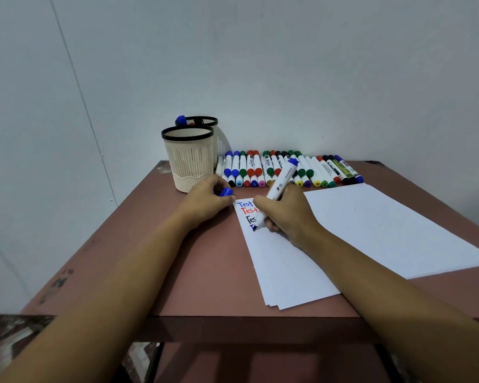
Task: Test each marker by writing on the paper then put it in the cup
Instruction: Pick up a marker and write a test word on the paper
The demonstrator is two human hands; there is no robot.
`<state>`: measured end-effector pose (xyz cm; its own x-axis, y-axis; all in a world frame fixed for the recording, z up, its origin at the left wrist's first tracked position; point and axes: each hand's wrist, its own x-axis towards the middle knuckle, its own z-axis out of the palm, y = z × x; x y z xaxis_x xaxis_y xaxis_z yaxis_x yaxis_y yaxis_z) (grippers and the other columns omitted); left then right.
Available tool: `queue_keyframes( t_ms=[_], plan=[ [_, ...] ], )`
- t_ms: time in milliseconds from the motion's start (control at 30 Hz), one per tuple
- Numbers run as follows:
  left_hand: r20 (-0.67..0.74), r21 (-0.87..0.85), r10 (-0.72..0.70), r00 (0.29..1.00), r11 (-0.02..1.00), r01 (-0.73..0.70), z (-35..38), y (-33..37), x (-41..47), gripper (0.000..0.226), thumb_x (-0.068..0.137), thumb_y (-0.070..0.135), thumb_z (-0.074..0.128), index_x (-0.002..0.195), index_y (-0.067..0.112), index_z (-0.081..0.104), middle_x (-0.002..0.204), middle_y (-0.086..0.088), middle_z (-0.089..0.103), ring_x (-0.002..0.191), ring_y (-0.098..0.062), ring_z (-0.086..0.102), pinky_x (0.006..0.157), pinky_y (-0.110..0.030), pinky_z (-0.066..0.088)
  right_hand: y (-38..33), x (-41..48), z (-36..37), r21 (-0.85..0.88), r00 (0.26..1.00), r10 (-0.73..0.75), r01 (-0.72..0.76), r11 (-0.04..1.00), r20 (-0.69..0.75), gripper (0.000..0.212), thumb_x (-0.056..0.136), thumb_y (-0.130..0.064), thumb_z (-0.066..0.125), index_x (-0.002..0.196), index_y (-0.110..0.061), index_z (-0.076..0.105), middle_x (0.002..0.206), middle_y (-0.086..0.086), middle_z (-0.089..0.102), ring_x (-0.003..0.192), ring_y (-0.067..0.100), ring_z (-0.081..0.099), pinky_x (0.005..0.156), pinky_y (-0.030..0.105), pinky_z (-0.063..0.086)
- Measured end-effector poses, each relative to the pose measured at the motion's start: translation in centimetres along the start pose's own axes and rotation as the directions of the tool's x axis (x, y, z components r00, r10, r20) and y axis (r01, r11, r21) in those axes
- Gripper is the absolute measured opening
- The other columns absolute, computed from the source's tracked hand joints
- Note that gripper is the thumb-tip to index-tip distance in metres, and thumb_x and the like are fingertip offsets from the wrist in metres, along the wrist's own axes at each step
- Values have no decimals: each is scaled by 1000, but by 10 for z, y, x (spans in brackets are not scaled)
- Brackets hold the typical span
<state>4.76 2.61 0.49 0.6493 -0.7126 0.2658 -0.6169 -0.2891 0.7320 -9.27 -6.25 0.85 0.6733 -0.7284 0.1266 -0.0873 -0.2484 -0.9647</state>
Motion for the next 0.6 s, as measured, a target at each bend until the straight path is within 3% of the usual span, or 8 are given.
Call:
queue_keyframes(
  t_ms=[100,267,433,600],
  plan=[
    [-9,16,6,1000,1000,-6,0,1,-1,18,82,20,68,95,17,56,101,-1,55,89,-14,51,73,-22,37,0,1,-1,44,997,3,0,999,-71,20,80,-5,57,65,-5,45,46,7,49,39,17,42,41,23,35],
    [-9,22,16,1000,1000,-16,0,2,-2,17,83,19,67,95,16,56,105,-3,54,90,-14,50,70,-20,36,0,-2,1,-37,998,-26,25,999,-49,20,82,-8,60,69,-9,44,65,12,60,44,14,52,42,24,40],
    [-1,27,16,1000,1000,-15,-1,2,-2,17,83,19,67,95,17,56,104,-2,54,90,-14,50,74,-22,36,0,-2,0,-46,998,-46,43,998,-53,22,82,-8,60,67,-11,44,59,9,55,44,14,49,45,25,41],
    [2,29,15,1000,999,-15,-1,3,-2,18,83,20,67,97,17,56,101,0,54,89,-14,50,66,-18,38,-1,-3,0,-45,999,-29,28,999,-16,23,83,-8,58,69,-10,41,62,11,57,38,10,48,40,21,37]
  ],
)
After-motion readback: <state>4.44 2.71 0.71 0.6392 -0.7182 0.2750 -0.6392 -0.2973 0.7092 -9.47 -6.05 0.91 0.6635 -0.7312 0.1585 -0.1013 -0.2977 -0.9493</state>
